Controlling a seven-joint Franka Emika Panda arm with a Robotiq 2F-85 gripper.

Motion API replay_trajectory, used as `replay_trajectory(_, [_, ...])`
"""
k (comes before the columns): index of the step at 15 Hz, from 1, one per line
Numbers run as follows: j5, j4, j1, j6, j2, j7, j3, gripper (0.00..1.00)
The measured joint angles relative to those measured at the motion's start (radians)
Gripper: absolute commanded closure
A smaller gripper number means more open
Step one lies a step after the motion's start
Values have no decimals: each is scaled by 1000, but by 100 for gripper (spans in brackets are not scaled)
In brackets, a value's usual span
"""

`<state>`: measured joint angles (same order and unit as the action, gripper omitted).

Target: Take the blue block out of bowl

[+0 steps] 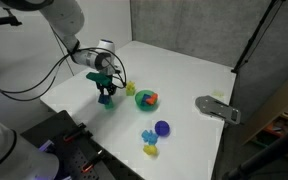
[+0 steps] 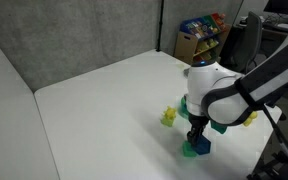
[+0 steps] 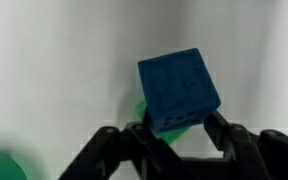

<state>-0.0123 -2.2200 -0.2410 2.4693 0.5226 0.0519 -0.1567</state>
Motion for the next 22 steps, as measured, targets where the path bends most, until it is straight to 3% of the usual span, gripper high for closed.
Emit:
replay_trajectory(1, [0, 1, 0, 0, 0, 0, 2, 27])
replay_trajectory(3, [-2, 4, -1, 0, 3, 0, 5, 20])
replay_trajectory(6, [-5, 6, -1, 0, 5, 0, 7, 0])
replay_trajectory(15, [-5, 28, -1, 6, -8, 0, 7, 0])
replay_trajectory(22, [-3, 33, 17, 7, -103, 3, 9, 0])
